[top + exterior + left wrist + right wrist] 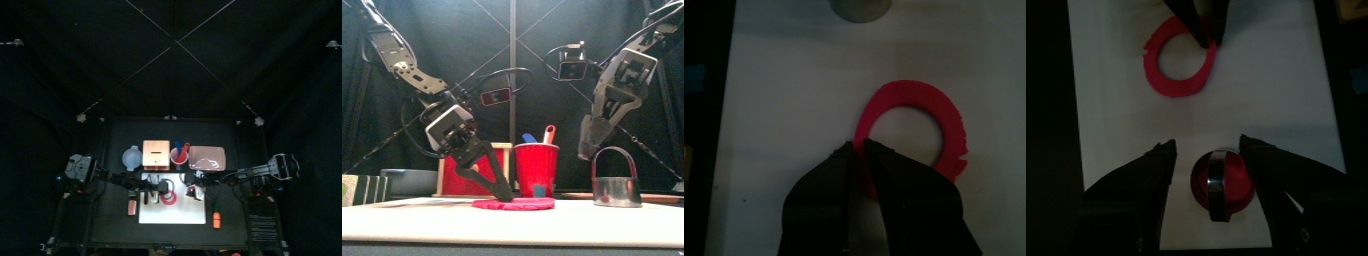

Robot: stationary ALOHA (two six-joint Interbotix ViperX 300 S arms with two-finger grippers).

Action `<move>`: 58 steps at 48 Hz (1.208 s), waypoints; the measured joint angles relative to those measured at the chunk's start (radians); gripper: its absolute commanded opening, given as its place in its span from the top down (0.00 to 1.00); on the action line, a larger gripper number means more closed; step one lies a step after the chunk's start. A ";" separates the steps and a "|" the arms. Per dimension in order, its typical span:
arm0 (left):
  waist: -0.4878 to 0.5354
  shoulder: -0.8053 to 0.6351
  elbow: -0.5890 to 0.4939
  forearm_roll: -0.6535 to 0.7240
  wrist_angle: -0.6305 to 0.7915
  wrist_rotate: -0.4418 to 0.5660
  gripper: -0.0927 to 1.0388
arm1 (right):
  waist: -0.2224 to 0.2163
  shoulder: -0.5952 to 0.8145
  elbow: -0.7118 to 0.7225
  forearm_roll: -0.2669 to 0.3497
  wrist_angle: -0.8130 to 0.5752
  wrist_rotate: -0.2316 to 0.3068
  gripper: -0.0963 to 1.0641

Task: Get the cutter from the drawer then cut the dough then place the extra dough in the bowl
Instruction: Place the extra dough in the bowl

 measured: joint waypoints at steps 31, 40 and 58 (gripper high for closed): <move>0.035 -0.351 0.141 0.117 -0.150 0.002 0.49 | -0.014 0.003 -0.002 -0.002 -0.002 0.000 0.16; 0.153 -0.578 0.229 0.172 -0.184 0.003 0.49 | -0.021 0.018 -0.005 -0.008 -0.002 0.000 0.16; 0.512 -1.120 0.436 0.210 -0.054 0.000 0.49 | -0.029 0.087 -0.044 -0.023 0.002 0.000 0.16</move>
